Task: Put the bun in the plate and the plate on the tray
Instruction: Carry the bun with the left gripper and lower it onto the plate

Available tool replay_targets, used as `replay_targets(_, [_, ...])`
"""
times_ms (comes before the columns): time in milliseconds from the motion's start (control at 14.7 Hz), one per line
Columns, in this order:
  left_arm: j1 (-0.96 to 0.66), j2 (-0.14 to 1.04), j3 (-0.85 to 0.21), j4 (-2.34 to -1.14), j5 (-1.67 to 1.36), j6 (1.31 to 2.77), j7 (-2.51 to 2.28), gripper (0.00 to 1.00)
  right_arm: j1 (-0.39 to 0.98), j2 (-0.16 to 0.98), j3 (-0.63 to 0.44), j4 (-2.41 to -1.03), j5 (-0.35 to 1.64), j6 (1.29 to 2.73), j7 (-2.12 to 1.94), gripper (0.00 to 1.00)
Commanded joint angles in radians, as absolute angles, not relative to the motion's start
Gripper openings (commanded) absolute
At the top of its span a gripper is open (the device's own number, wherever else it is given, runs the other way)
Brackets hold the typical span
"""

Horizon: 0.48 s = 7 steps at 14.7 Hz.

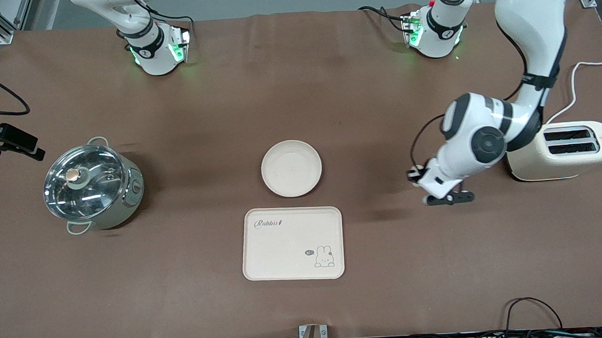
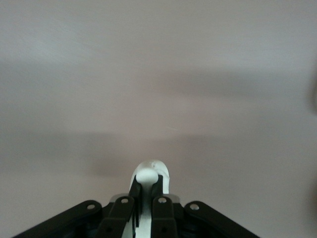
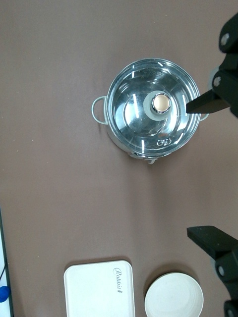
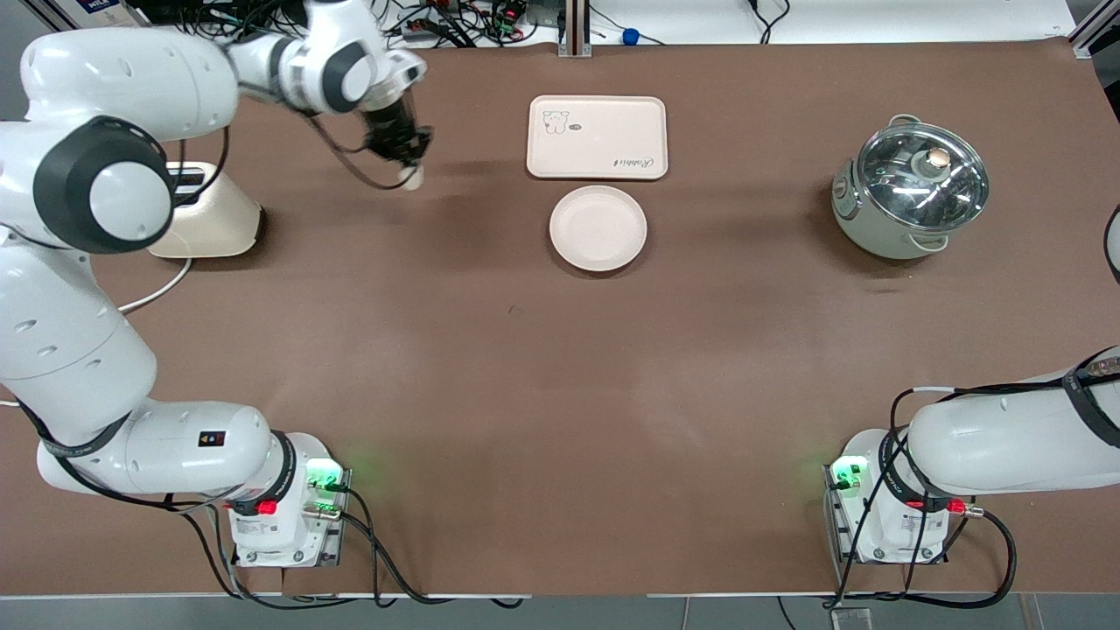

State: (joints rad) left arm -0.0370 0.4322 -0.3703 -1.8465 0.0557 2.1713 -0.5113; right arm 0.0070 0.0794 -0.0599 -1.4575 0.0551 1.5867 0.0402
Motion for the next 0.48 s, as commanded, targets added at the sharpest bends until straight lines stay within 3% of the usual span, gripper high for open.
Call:
replay_targets(0, [-0.205,0.489,-0.371,-1.748,0.057,2.137,-0.756,0.02,0.006,0.069,-0.063,-1.46,0.063,1.577,0.035,1.0])
replay_targets(273, [-0.357,0.616,-0.371,-1.608,0.048,2.173,-0.963,0.07,0.0,0.071,-0.063,-1.47,0.063,1.551,0.029,1.0])
replay_targets(409, [-0.403,0.67,-0.371,-1.606,0.048,2.335,-1.063,0.08,0.011,0.071,-0.061,-1.465,0.063,1.555,0.032,1.0])
